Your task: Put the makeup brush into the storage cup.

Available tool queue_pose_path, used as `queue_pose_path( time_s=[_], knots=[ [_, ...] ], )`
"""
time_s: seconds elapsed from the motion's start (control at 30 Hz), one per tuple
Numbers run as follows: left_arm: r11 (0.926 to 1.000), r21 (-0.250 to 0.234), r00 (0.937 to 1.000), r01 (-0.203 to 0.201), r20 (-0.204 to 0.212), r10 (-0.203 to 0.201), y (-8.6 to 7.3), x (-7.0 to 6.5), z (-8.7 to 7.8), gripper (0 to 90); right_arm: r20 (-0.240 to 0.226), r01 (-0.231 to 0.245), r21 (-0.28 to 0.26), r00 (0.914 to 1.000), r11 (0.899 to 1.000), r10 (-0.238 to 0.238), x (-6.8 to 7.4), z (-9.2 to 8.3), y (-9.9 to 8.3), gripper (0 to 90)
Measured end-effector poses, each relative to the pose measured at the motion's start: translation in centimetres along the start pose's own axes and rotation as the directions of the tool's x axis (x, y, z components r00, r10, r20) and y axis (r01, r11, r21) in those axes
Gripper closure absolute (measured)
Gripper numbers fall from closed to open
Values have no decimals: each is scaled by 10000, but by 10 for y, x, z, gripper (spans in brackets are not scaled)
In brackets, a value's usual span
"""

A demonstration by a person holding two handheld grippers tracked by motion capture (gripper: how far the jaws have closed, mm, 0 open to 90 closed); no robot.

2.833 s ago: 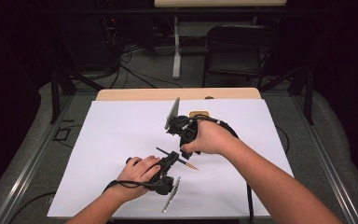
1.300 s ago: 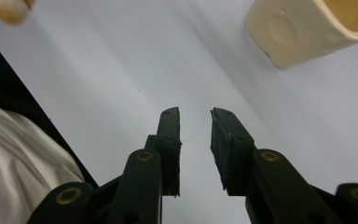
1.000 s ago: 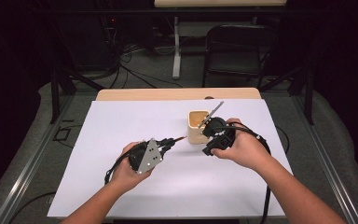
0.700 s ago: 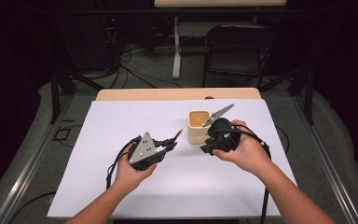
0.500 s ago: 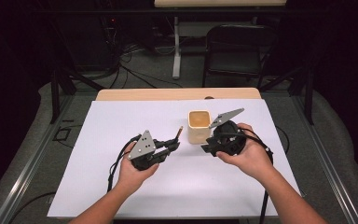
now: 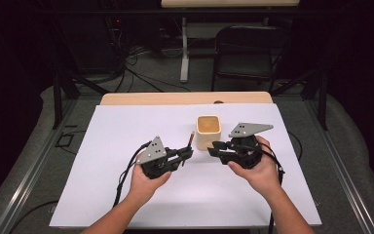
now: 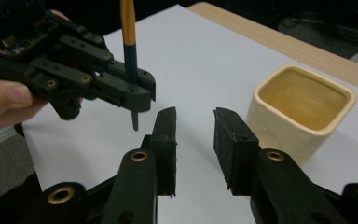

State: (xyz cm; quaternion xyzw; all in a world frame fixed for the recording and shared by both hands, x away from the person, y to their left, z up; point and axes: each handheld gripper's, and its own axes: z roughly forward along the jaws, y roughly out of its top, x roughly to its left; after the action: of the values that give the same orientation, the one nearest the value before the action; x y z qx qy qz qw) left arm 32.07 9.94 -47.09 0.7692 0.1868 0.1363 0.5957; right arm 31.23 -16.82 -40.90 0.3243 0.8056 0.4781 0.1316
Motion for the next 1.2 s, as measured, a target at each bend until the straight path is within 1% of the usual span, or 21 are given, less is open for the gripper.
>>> queue_pose_path(
  time_s=[0.1,0.17,0.27,0.33,0.37,0.43,0.5,0.63,0.77,0.83,0.97,1.07,1.17,1.2],
  knots=[
    [10000,18,9999,-31,-149,31,1,-1,0,835,52,-10,-378,10000,9993,12,1,2,-1,700],
    [10000,-11,9997,-81,-235,81,1,-2,0,835,89,90,-618,9999,9980,-85,2,1,-1,702],
    [9991,101,9987,-414,-310,417,3,-5,2,834,22,49,-1189,10000,9929,-46,5,-2,0,703],
    [9985,94,9982,-535,-275,538,4,-7,2,834,-72,91,-1475,9999,9890,-102,7,-4,0,702],
    [9986,57,9982,-526,-275,527,4,-8,3,834,-144,77,-1571,9998,9875,-101,9,-5,0,700],
    [9986,-5,9983,-521,-242,521,4,-10,4,835,-140,260,-1695,9995,9852,-288,14,-5,0,699],
    [9985,-26,9982,-546,-238,545,4,-10,4,834,-255,270,-1728,9992,9846,-319,17,-3,0,693],
    [9980,-6,9976,-634,-275,633,4,-10,4,834,-545,76,-1741,9984,9847,-174,19,4,-4,685],
    [9983,-3,9979,-582,-293,582,3,-10,5,834,-605,-34,-1790,9981,9839,-75,18,8,-7,685],
    [9983,-13,9980,-574,-269,574,2,-9,6,834,-589,-19,-1952,9982,9808,-97,19,7,-7,685],
    [9988,-54,9986,-481,-210,480,1,-11,8,834,-776,-34,-2429,9969,9701,-159,20,4,-7,663],
    [9991,-135,9990,-395,-210,392,-1,-13,10,834,-1159,-410,-2846,9932,9578,81,18,5,-10,658],
    [9994,-180,9995,-305,-109,304,-2,-13,12,834,-1079,-541,-2955,9939,9538,229,15,8,-14,661],
    [9994,-180,9995,-290,-129,288,-2,-14,12,835,-1151,-670,-3009,9928,9513,336,14,9,-15,662]
  ],
)
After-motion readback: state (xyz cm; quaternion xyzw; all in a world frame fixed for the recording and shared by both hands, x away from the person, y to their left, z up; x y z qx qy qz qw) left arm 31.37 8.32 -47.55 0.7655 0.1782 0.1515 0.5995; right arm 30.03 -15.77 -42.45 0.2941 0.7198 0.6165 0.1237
